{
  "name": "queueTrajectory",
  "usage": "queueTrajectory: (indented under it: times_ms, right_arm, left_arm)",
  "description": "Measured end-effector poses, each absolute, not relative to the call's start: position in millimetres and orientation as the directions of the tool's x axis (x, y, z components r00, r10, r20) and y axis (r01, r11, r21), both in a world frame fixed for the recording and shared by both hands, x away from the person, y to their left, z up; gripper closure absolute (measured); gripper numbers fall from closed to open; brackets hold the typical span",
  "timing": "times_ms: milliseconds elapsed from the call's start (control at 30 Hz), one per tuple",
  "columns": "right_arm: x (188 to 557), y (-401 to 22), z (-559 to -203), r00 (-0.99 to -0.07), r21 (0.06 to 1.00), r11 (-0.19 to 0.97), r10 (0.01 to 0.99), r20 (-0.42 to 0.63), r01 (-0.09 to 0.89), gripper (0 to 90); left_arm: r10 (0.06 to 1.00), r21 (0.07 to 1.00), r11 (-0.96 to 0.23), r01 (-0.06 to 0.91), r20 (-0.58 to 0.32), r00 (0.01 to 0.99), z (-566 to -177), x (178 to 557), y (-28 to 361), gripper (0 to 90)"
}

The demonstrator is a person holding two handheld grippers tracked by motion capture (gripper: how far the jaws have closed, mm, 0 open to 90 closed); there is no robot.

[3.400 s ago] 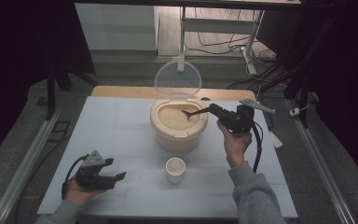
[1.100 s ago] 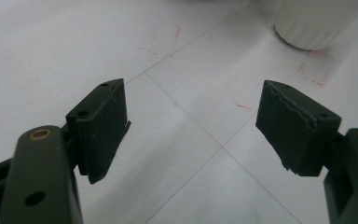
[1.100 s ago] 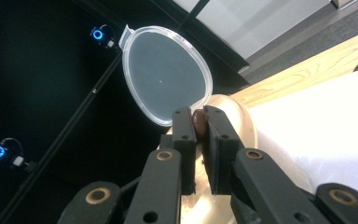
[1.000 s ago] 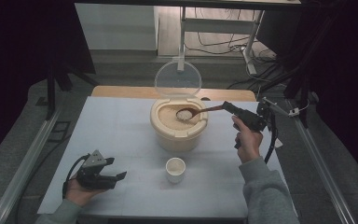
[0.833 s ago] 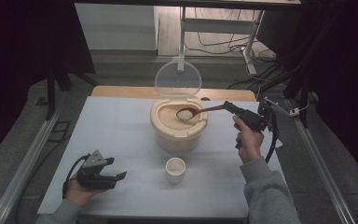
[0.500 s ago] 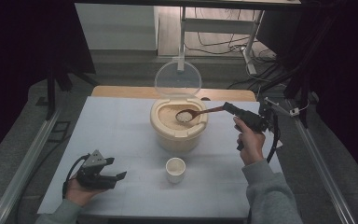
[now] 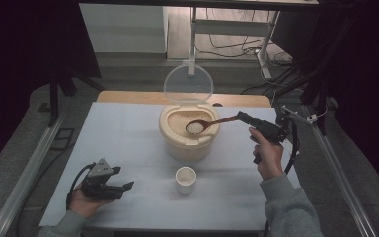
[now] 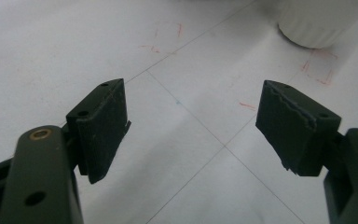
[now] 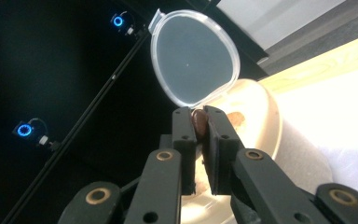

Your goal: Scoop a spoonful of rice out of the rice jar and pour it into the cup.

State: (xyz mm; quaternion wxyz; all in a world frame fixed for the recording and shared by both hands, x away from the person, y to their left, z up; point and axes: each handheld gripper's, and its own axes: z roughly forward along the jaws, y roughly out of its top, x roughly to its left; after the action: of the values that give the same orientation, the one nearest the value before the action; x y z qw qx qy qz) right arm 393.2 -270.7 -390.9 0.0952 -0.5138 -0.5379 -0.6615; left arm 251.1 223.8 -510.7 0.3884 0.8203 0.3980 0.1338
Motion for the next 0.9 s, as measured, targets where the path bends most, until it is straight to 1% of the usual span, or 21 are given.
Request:
queueTrajectory:
  times_ms: [900]
  right_arm:
    - [362.0,-269.3,-407.0,-0.475,0.6,-0.278,0.403,0.782,0.75,83.7]
  left_arm:
    - [0.76,0.74,-0.38,0.554,-0.091,0.643,-511.6,251.4,224.7,24.4]
